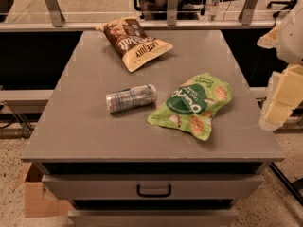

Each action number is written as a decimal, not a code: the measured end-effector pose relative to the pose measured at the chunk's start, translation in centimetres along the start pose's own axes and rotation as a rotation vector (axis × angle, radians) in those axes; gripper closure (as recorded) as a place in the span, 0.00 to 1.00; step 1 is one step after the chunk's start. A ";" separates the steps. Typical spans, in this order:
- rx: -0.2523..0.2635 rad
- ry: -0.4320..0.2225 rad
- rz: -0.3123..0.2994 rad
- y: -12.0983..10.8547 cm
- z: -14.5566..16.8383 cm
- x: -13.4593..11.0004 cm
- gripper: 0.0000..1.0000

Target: Place redbull can upright

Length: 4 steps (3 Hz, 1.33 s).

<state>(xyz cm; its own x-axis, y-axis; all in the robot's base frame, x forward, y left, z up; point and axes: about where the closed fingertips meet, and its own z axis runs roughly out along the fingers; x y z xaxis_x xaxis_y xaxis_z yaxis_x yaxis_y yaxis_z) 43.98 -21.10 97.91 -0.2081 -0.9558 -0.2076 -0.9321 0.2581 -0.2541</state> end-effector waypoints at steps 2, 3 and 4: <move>-0.059 -0.078 -0.167 -0.2 3.4 -8.2 0.00; -0.095 -0.103 -0.200 -0.5 6.2 -13.1 0.00; -0.128 -0.123 -0.230 -0.7 7.8 -16.7 0.00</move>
Offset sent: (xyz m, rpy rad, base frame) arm 0.0364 0.1164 -0.0248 0.0467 0.0370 0.2737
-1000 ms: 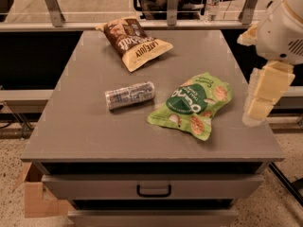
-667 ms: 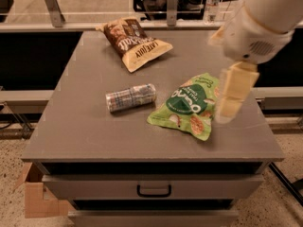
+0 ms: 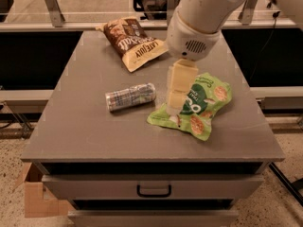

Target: Place redbull can upright

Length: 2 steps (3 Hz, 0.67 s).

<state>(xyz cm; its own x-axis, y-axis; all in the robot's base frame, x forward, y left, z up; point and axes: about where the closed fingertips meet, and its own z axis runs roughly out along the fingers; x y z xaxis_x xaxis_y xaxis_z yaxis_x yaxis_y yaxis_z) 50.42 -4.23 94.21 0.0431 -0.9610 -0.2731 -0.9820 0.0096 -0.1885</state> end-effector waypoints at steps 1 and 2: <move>-0.052 0.006 -0.036 -0.4 2.9 -2.9 0.00; -0.104 0.035 -0.112 -0.9 6.3 -6.0 0.00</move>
Offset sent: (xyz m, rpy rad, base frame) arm 0.0245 0.1051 -0.0598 -0.1026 0.1043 0.2036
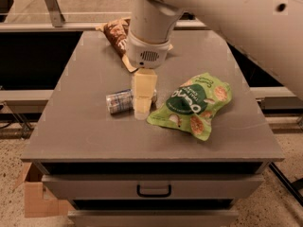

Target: Place redbull can upright

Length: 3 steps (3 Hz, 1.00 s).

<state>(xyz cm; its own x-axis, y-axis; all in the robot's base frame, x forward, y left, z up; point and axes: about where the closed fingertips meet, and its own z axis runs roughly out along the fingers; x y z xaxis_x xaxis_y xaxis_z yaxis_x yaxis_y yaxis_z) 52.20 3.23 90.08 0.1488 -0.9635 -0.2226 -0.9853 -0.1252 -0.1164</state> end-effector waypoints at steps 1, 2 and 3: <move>-0.018 0.023 -0.042 -0.7 1.6 -1.5 0.00; -0.041 0.051 -0.052 -1.5 3.4 -1.5 0.00; -0.058 0.084 -0.049 -2.0 4.8 -0.9 0.11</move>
Offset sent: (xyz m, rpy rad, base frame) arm 0.0244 0.0273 -0.0490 -0.1072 0.0516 0.0667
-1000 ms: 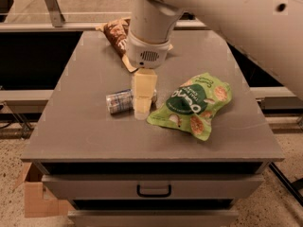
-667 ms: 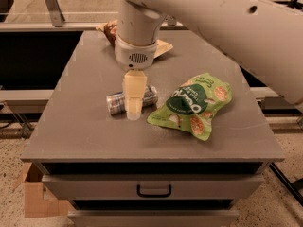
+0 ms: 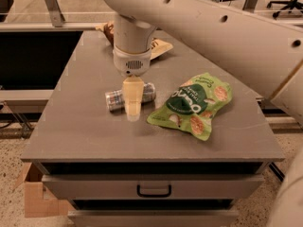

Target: Place redbull can upright

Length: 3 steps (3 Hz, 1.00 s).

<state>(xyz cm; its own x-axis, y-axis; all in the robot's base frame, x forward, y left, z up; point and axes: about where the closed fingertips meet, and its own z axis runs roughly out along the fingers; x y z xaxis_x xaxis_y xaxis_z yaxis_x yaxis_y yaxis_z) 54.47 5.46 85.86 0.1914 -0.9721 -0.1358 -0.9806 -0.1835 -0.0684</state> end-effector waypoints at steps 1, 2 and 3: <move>-0.028 0.050 0.010 -0.5 1.1 0.2 0.35; -0.063 0.111 0.001 -0.5 2.1 0.5 0.58; -0.026 0.099 -0.018 0.1 -1.1 1.1 0.90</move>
Offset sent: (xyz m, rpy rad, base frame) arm 0.0003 -0.0086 -0.0289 -0.2312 0.0906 0.0136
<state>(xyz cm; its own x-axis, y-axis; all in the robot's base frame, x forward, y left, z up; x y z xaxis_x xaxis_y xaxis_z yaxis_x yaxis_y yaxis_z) 54.53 4.25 86.75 0.2049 -0.9781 -0.0362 -0.9781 -0.2032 -0.0445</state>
